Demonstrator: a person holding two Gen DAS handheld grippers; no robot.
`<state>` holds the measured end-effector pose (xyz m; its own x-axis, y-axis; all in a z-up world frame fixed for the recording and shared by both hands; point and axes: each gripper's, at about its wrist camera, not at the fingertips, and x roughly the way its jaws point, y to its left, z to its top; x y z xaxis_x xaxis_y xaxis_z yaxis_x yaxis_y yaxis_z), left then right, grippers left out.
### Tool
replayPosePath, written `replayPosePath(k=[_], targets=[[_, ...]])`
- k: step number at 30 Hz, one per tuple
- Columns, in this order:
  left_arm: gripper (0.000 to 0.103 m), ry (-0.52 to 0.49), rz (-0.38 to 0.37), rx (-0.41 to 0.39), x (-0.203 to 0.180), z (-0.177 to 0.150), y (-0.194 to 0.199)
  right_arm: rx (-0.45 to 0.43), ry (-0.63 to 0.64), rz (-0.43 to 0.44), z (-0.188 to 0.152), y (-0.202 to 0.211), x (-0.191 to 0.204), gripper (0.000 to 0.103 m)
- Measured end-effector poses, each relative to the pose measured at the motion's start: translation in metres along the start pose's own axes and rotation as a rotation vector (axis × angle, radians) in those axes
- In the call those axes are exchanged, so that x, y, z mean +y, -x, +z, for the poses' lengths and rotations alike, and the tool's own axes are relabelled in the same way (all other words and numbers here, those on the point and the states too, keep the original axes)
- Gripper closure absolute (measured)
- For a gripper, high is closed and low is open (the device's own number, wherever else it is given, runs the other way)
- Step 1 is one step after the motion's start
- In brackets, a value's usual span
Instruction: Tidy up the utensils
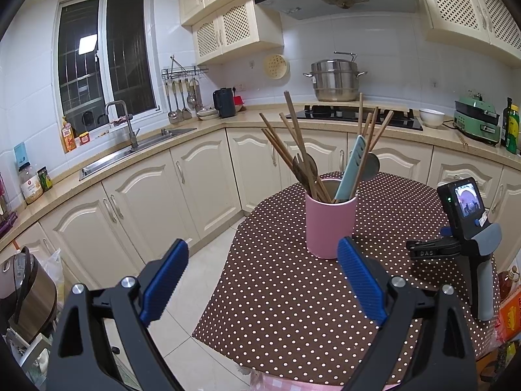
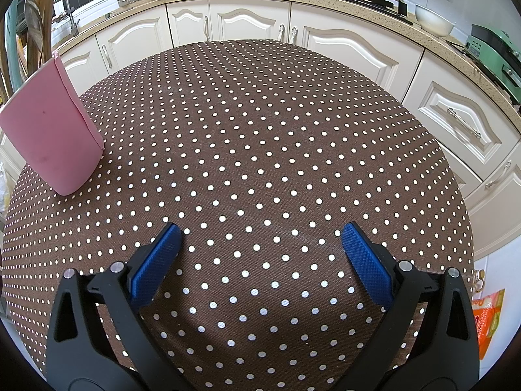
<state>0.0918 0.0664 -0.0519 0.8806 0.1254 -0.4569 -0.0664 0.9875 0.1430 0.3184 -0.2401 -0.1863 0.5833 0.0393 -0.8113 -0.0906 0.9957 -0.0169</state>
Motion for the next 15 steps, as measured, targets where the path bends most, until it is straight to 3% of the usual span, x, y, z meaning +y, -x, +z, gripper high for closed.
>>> replayPosePath(k=[15], targets=[[0.012, -0.002, -0.001, 0.003, -0.0011, -0.0013, -0.0024, 0.0, 0.0, 0.0, -0.0003, 0.0, -0.0002, 0.006]])
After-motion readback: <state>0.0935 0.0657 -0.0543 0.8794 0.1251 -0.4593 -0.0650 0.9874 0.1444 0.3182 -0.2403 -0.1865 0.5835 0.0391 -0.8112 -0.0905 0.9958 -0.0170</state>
